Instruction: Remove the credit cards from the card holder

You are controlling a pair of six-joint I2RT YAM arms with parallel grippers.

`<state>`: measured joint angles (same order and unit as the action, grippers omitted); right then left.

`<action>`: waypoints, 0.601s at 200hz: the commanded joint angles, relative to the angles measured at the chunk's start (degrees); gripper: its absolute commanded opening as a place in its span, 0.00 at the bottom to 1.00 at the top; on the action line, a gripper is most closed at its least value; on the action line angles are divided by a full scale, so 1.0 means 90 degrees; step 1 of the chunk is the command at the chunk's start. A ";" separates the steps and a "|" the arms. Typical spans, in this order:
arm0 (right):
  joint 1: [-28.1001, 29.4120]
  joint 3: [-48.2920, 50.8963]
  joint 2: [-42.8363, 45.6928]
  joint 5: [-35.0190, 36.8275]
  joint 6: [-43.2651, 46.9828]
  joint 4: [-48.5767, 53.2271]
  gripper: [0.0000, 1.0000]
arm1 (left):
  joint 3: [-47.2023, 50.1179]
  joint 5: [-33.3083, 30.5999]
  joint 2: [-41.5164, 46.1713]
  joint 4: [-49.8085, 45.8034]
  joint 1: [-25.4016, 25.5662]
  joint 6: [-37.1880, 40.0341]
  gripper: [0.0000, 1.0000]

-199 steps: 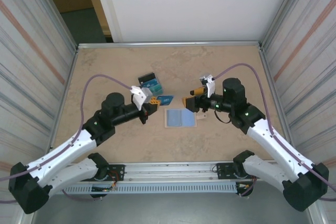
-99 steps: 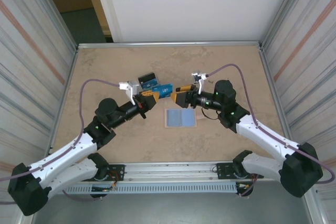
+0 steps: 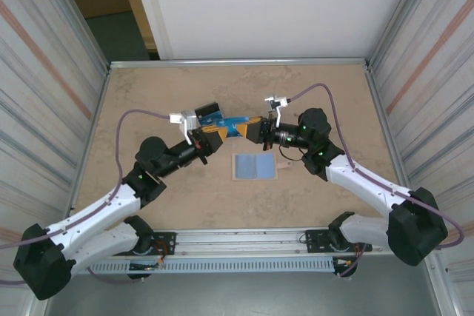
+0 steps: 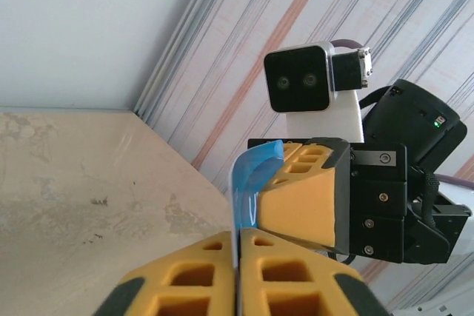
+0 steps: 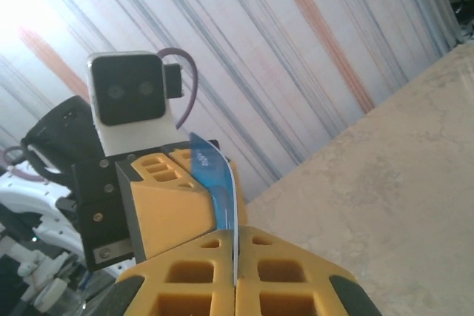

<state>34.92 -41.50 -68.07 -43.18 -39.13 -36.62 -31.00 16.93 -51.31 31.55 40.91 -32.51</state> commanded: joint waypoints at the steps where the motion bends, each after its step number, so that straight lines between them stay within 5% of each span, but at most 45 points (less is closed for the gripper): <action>1: 0.0054 -0.0319 0.0293 -0.0076 0.0549 0.0567 0.00 | -0.0273 0.0174 0.0353 -0.0761 -0.0162 0.0578 0.29; 28: 0.0056 -0.0498 0.0700 -0.0103 0.1363 0.1910 0.00 | -0.0915 0.0478 0.0743 -0.2442 -0.0445 0.1917 0.52; 74: 0.0149 -0.0992 0.1217 -0.0417 0.2797 0.4145 0.00 | -0.2631 0.1556 0.0260 -0.5351 -0.0501 0.4152 0.53; 120: 0.0318 -0.1279 0.1517 -0.0271 0.3553 0.5216 0.00 | -0.3821 0.2076 -0.0922 -0.6695 0.0092 0.5310 0.54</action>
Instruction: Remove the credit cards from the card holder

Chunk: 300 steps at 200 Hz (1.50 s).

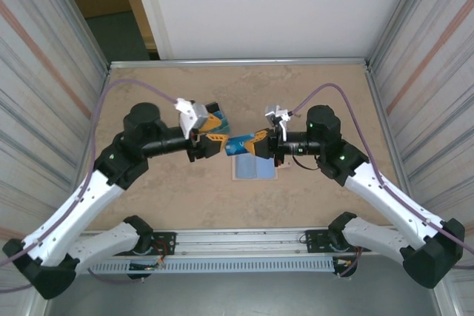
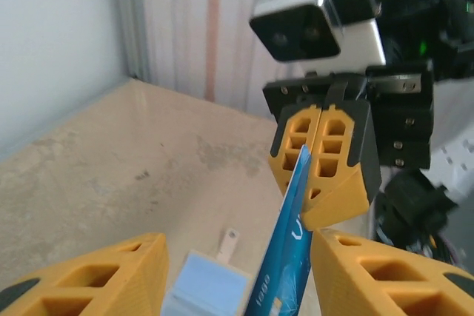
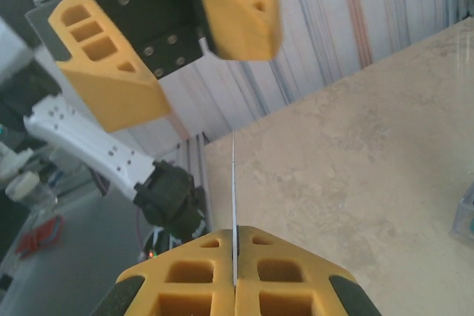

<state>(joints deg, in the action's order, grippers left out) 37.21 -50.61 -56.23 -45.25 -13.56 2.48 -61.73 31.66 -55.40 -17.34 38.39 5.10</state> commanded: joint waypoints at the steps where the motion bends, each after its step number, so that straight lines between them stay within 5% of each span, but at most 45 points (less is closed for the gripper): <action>1: 0.0064 -0.0261 0.0207 -0.0035 0.0718 0.0884 0.00 | -0.0426 0.0428 -0.0486 -0.1279 0.0397 0.1151 0.54; 39: 0.0065 -0.0274 0.0286 -0.0044 0.0835 0.1017 0.00 | -0.0959 0.0330 -0.1158 -0.1822 0.0832 0.1659 0.49; 60: 0.0067 -0.0279 0.0276 -0.0007 0.0886 0.1081 0.00 | -0.1046 0.0349 -0.1304 -0.1843 0.0832 0.1662 0.24; 90: 0.0056 -0.0275 0.0328 0.0250 0.0969 0.1211 0.03 | -0.1041 0.0175 -0.1277 -0.1788 0.0823 0.1659 0.01; 103: 0.0040 -0.0276 0.0378 0.0458 0.0962 0.1231 0.19 | -0.1031 0.0083 -0.1263 -0.1749 0.0782 0.1644 0.00; 118: -0.0002 -0.0286 0.0458 0.0978 0.0831 0.1228 0.52 | -0.0984 0.0039 -0.1234 -0.1639 0.0654 0.1578 0.00; 145: -0.0317 -0.0266 0.0582 0.1475 0.0423 0.1135 0.79 | -0.0732 -0.0072 -0.1140 -0.1199 0.0245 0.1474 0.00; 151: -0.0436 -0.0257 0.0609 0.1455 0.0311 0.1105 0.99 | -0.0677 -0.0153 -0.1128 -0.1090 0.0139 0.1474 0.00; 188: -0.0944 -0.0223 0.0638 0.1723 -0.0241 0.0990 0.98 | -0.0524 -0.0157 -0.1421 -0.0682 -0.0630 0.1877 0.00; 228: -0.1057 -0.0031 0.0601 0.3434 -0.1032 0.1063 0.98 | -0.0640 0.0401 -0.2314 -0.0398 -0.1659 0.2558 0.00; 247: -0.1079 0.0043 0.0500 0.4150 -0.1211 0.1112 0.98 | -0.0770 0.0174 -0.2855 -0.0364 -0.1863 0.3036 0.00; 300: -0.1006 -0.0117 0.0131 0.4616 -0.1032 0.1522 0.98 | -0.1233 0.0327 -0.4217 -0.0255 -0.2409 0.3596 0.00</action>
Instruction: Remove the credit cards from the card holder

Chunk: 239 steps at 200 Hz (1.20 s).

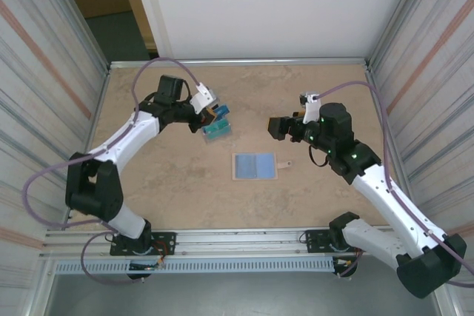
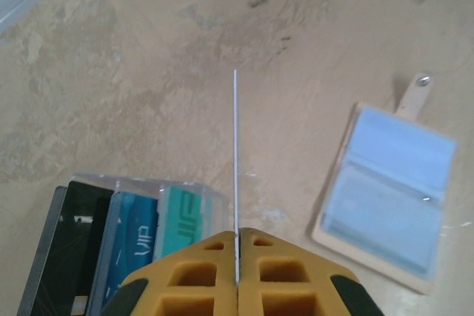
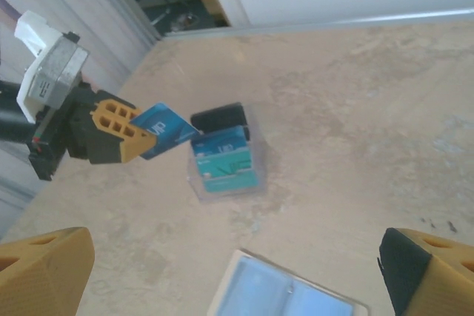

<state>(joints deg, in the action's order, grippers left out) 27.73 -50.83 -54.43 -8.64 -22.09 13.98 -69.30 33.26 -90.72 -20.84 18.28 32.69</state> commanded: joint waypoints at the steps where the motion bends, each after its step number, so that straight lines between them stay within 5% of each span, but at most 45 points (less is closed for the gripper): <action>1: 0.0051 -0.0094 -0.0071 0.0564 -0.0090 0.0244 0.99 | -0.0404 0.0142 -0.0307 0.0126 -0.0180 0.0545 0.00; 111: 0.0157 0.0079 -0.0187 0.1716 -0.0309 0.0503 0.98 | -0.1155 -0.0512 -0.1819 -0.0178 -0.0337 0.1138 0.00; 239: 0.0123 0.0127 0.0101 0.1878 -0.0278 0.0551 0.98 | -0.1416 -0.1012 -0.2288 -0.0681 -0.0360 0.1454 0.00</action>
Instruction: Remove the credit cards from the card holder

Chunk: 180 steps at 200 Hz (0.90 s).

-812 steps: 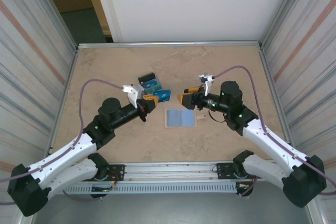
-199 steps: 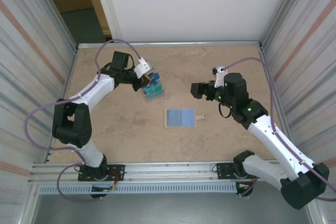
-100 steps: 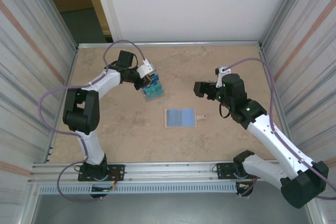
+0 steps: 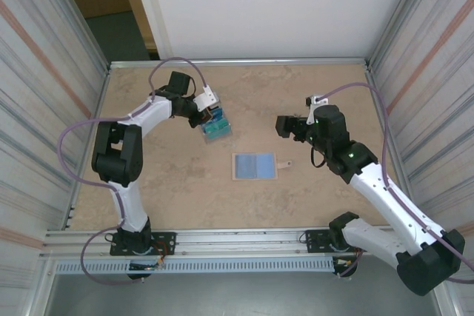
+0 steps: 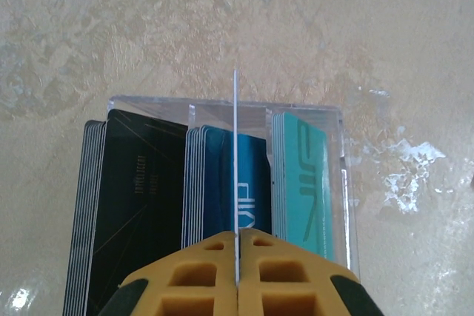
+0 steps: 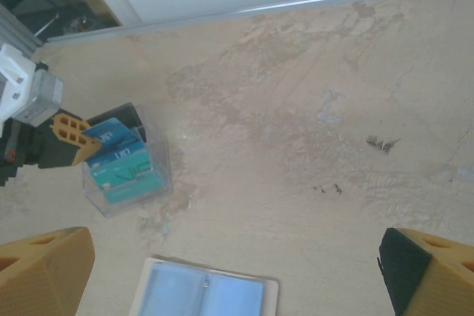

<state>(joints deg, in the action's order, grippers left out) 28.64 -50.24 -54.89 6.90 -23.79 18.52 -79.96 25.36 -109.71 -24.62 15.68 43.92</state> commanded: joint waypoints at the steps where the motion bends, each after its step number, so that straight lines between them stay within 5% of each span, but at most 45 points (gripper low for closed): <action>1: 0.0026 0.0063 0.0152 0.0151 -0.0090 0.0044 0.98 | -0.0229 -0.0139 -0.0180 -0.0267 -0.0067 0.0206 0.00; 71: 0.0030 0.0026 0.0043 0.0066 -0.0205 0.0200 0.98 | -0.0275 -0.0161 0.0027 -0.0404 -0.0039 0.0077 0.17; 96: 0.0183 -0.0100 -0.0168 0.0196 -0.0311 0.0515 0.98 | -0.0300 -0.0046 0.0328 -0.0605 0.0021 0.0023 0.36; 150: 0.1052 -0.0640 -0.1172 0.1182 -0.0762 0.1494 0.99 | 0.0557 0.0019 0.1675 -0.0110 0.0186 -0.0581 0.49; 180: 0.1508 -0.0801 -0.1661 0.1150 -0.1144 0.1745 0.98 | 0.1548 -0.0265 0.2752 0.0705 0.0311 -0.1320 0.65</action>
<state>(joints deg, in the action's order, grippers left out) 39.62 -54.92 -67.24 14.66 -29.63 29.95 -72.12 24.12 -91.81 -24.23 17.58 38.50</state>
